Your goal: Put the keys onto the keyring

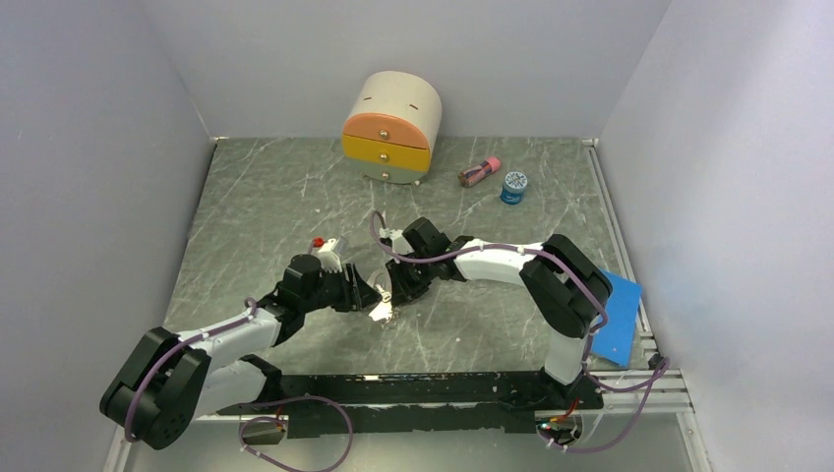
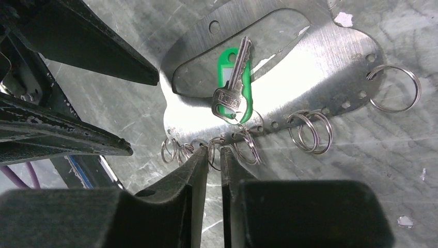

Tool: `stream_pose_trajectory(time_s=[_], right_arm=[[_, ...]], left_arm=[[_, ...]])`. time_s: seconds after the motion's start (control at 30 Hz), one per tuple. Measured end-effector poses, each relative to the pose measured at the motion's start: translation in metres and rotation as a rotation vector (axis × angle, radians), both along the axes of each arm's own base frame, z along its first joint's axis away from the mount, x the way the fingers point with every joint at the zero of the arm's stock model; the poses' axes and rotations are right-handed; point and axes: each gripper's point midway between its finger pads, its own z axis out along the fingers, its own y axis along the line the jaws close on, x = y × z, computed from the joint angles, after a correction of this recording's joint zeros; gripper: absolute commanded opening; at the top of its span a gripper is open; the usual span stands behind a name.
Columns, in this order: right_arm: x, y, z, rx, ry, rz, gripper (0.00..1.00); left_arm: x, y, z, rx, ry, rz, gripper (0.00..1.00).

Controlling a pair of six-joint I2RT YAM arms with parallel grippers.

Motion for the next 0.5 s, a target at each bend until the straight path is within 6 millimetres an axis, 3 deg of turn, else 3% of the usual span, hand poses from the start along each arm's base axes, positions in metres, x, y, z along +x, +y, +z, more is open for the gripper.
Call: stream_pose_trajectory(time_s=[0.23, 0.5], right_arm=[[0.004, -0.001, -0.001, -0.013, -0.013, -0.014, 0.11], [0.011, -0.004, -0.002, -0.036, -0.026, -0.062, 0.12]], left_arm=[[-0.002, 0.002, -0.004, 0.015, 0.01, -0.005, 0.51], [-0.002, 0.002, -0.009, 0.026, 0.02, -0.007, 0.51]])
